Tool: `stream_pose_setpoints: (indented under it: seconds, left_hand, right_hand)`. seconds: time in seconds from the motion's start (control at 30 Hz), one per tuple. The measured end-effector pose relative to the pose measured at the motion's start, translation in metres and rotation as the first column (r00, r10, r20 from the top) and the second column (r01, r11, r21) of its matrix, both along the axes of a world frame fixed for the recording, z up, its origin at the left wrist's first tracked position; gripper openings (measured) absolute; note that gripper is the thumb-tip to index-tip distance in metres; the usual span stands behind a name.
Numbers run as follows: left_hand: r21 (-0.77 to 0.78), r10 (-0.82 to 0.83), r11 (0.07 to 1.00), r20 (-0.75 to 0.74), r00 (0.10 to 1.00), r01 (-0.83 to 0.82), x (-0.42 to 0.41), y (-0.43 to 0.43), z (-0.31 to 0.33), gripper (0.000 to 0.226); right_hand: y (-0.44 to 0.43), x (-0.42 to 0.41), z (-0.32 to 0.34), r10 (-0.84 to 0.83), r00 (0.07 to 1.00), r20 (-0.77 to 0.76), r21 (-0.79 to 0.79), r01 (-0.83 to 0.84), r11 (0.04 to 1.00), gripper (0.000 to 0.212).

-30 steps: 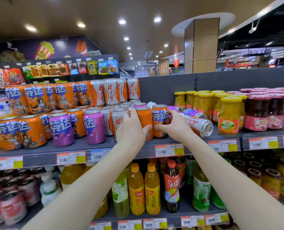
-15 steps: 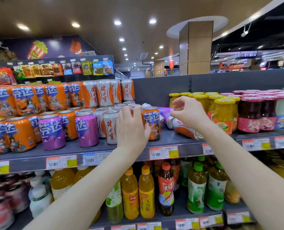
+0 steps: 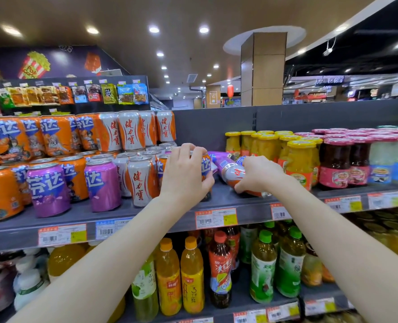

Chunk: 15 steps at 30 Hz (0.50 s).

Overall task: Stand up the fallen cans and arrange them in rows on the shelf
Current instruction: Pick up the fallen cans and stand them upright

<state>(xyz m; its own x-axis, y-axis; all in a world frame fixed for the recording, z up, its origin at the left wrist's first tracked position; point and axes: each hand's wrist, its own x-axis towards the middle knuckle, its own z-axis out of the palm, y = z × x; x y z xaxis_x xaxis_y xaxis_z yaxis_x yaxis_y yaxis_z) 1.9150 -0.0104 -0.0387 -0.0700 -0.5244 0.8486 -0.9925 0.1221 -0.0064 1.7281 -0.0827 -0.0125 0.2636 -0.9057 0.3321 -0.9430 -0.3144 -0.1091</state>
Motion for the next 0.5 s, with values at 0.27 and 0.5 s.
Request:
stream_pose_setpoints:
  seconds: [0.27, 0.5]
  left_hand:
    - [0.067, -0.007, 0.998, 0.015, 1.000, 0.006, 0.006, -0.005, 0.009, 0.041]
    - [0.101, -0.063, 0.993, 0.034, 0.997, 0.060, 0.014, -0.004, 0.016, 0.037]
  right_hand:
    - [0.002, 0.009, -0.002, 0.222, 0.808, 0.545, -0.022, -0.251, 0.968, 0.061]
    - [-0.002, 0.012, -0.016, 0.243, 0.521, 0.818, -0.012, -0.408, 0.913, 0.064]
